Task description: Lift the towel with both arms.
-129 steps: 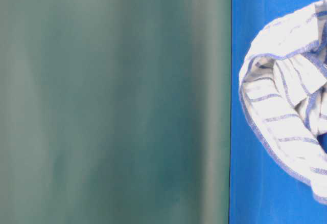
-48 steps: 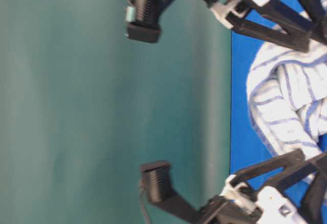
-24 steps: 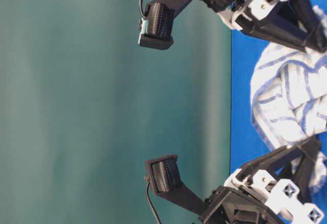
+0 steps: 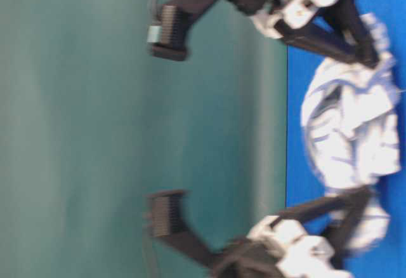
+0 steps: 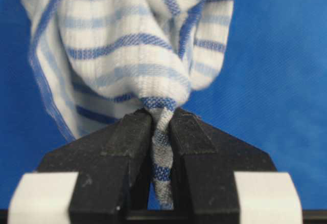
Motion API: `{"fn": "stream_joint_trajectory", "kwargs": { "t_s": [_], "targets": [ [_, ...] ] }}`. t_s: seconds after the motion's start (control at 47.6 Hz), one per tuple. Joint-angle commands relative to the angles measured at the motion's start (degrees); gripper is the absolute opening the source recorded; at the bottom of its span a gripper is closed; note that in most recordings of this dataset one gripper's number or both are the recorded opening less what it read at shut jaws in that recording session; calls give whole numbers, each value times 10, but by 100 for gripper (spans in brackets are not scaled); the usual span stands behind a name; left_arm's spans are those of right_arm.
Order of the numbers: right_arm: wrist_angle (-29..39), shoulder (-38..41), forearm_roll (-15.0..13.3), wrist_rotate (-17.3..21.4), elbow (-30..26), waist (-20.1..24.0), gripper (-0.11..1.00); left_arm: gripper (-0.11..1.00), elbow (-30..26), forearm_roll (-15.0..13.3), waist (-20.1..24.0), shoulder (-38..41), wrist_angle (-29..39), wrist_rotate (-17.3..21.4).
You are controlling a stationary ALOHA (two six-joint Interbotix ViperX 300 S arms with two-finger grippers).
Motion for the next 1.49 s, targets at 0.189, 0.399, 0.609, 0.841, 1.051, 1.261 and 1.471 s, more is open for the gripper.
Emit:
{"fn": "stream_joint_trajectory", "kwargs": {
  "t_s": [0.189, 0.399, 0.609, 0.841, 1.051, 1.261, 1.471],
  "targets": [
    [91, -132, -9, -4, -56, -2, 12, 4, -41, -1, -4, -145, 121, 3],
    [168, -196, -41, -4, -112, -2, 12, 4, -73, -1, -4, -217, 185, 5],
    [237, -230, -59, -4, -185, -2, 12, 4, -126, -1, -4, -274, 258, 7],
    [298, -244, -69, -4, -267, -2, 12, 4, -198, 3, -2, -307, 316, 13],
    [330, -246, -72, -9, -324, -2, 12, 4, -243, 6, 4, -313, 332, 17],
    [338, -246, -72, -17, -330, -2, 12, 4, -249, 6, 4, -312, 342, 38],
    [337, -246, -72, -16, -330, 3, 12, 11, -247, 6, 4, -314, 332, 40]
  ]
}}
